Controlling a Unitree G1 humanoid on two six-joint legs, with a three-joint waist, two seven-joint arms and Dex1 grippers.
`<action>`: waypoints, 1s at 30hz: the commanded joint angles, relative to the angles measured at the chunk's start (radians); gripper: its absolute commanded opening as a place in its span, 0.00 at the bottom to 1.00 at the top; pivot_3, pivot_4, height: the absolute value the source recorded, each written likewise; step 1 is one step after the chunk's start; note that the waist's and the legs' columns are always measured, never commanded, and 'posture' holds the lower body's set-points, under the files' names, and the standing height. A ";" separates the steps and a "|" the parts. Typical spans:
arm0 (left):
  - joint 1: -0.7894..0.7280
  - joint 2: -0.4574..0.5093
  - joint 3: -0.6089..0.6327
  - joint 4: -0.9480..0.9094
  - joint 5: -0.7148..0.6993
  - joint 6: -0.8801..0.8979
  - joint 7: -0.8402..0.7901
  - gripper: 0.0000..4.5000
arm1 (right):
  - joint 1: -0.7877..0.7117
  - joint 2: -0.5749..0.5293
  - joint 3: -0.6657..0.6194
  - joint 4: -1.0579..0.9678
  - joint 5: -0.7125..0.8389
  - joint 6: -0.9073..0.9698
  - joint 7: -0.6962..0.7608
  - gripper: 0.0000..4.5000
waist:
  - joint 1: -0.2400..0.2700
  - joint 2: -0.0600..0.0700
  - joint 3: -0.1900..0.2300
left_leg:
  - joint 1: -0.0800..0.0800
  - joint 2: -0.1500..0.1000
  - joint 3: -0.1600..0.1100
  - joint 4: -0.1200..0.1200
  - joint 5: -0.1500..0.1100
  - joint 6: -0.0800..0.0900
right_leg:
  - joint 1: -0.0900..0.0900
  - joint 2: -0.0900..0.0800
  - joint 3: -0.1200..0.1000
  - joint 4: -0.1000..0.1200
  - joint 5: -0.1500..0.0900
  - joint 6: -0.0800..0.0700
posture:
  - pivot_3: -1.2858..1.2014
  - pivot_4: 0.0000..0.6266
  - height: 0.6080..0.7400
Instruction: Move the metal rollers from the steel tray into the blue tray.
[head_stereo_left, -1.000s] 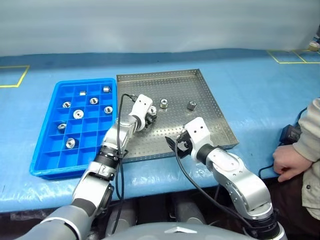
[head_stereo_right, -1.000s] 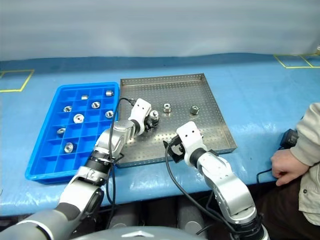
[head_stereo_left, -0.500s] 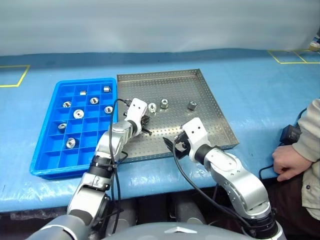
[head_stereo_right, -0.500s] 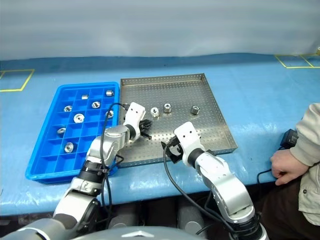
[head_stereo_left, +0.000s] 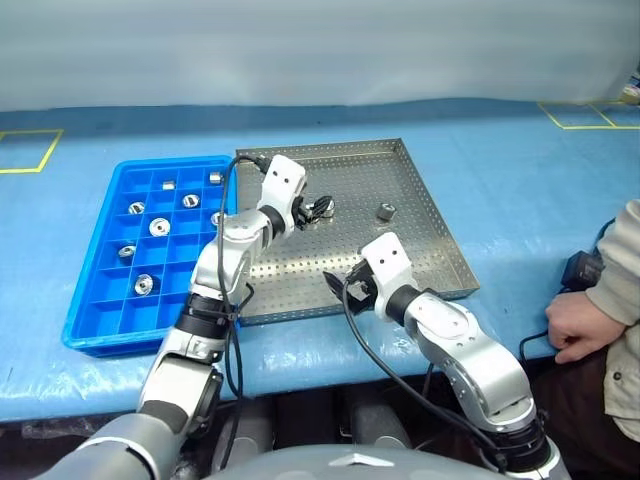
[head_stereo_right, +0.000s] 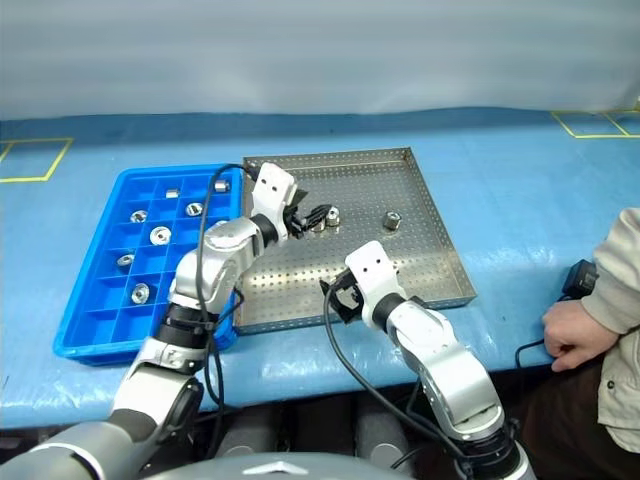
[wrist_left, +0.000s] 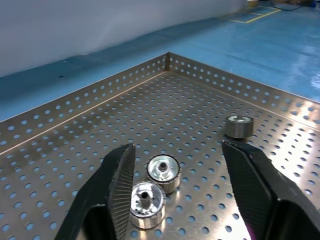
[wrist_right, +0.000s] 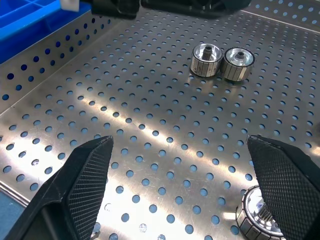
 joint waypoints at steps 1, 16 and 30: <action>-0.034 -0.015 -0.033 0.097 0.054 -0.077 0.023 0.95 | -0.007 0.009 -0.006 -0.025 -0.006 -0.021 -0.008 1.00 | -0.002 0.000 0.000 | 0.000 -0.001 0.000 0.000 0.000 0.000 | 0.000 0.000 0.000 0.000 0.000 0.000 | 0.49 0.24 1.00; -0.145 -0.066 0.083 0.413 0.029 -0.111 0.098 0.95 | 0.006 0.014 -0.011 -0.035 -0.013 -0.019 -0.019 1.00 | -0.015 0.000 0.000 | -0.001 0.001 0.000 0.000 0.000 0.000 | -0.001 0.000 0.000 0.000 -0.002 0.004 | 0.48 0.24 1.00; -0.107 -0.052 0.091 0.366 0.019 -0.098 0.030 0.37 | 0.005 0.019 0.000 -0.029 -0.020 -0.019 -0.014 1.00 | -0.022 0.000 0.000 | -0.001 0.001 0.001 0.000 0.000 0.001 | -0.001 0.000 0.000 0.000 -0.001 0.003 | 0.49 0.24 1.00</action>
